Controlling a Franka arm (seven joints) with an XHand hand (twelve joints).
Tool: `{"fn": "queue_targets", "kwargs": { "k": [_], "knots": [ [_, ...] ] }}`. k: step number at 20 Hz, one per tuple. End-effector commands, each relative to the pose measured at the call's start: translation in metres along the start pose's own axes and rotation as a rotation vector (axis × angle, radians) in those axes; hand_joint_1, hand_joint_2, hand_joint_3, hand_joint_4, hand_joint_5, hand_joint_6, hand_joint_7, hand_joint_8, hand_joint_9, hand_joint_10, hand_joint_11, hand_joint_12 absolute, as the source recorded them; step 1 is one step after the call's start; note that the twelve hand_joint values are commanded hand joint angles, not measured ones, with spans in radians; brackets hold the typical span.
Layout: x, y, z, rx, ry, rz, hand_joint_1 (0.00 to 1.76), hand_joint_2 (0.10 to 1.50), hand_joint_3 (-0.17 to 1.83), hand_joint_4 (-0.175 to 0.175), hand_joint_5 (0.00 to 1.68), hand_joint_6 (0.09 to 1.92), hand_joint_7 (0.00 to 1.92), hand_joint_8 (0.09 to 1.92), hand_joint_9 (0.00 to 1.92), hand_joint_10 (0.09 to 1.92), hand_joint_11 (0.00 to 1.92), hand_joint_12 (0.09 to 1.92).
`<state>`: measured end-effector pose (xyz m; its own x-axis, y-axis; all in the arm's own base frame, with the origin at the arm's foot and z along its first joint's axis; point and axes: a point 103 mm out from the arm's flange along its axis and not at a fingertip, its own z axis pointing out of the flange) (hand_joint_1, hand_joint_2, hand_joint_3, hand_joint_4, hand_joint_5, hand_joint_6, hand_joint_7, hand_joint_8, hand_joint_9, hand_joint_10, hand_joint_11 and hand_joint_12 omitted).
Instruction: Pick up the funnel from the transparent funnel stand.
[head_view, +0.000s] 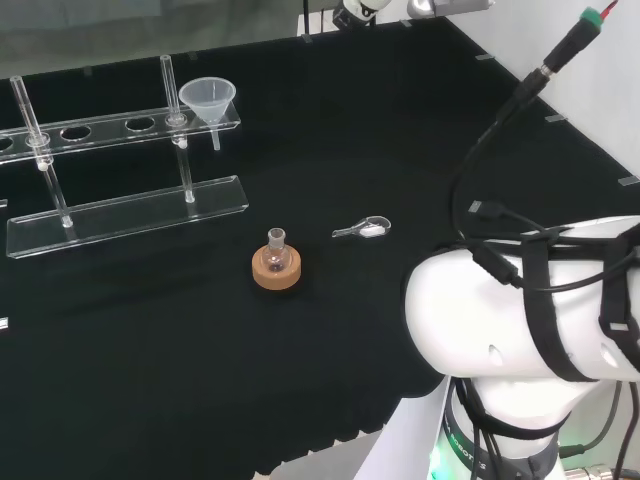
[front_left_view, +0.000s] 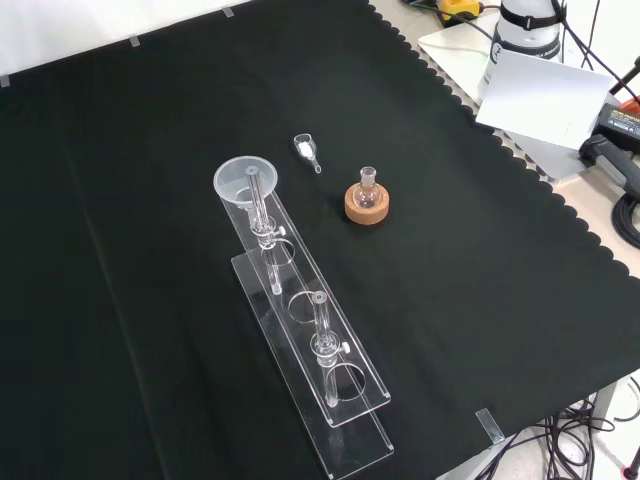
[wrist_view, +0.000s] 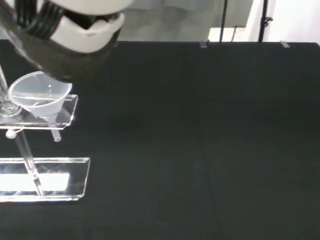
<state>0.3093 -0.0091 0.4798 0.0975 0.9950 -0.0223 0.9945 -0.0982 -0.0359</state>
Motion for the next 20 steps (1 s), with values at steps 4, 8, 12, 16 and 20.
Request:
{"fn": "queue_targets", "kwargs": {
  "k": [4, 8, 12, 16, 20],
  "knots": [
    [0.015, 0.020, 0.009, 0.031, 0.031, -0.086, 0.47, 0.60, 0.03, 0.023, 0.00, 0.09, 0.00, 0.09, 0.00, 0.09, 0.00, 0.09],
    [0.027, 0.034, 0.013, 0.046, 0.027, -0.134, 0.52, 0.59, 0.03, 0.021, 0.00, 0.09, 0.00, 0.09, 0.00, 0.09, 0.00, 0.09],
    [0.042, 0.050, 0.020, 0.058, 0.028, -0.183, 0.56, 0.59, 0.02, 0.017, 0.00, 0.09, 0.00, 0.09, 0.00, 0.09, 0.00, 0.09],
    [0.060, 0.066, 0.026, 0.106, 0.062, -0.230, 0.61, 0.59, 0.02, 0.001, 0.00, 0.09, 0.00, 0.09, 0.00, 0.09, 0.00, 0.09],
    [0.081, 0.082, 0.032, 0.134, 0.038, -0.286, 0.64, 0.60, 0.02, -0.011, 0.00, 0.09, 0.00, 0.09, 0.00, 0.09, 0.00, 0.09]
  ]
}}
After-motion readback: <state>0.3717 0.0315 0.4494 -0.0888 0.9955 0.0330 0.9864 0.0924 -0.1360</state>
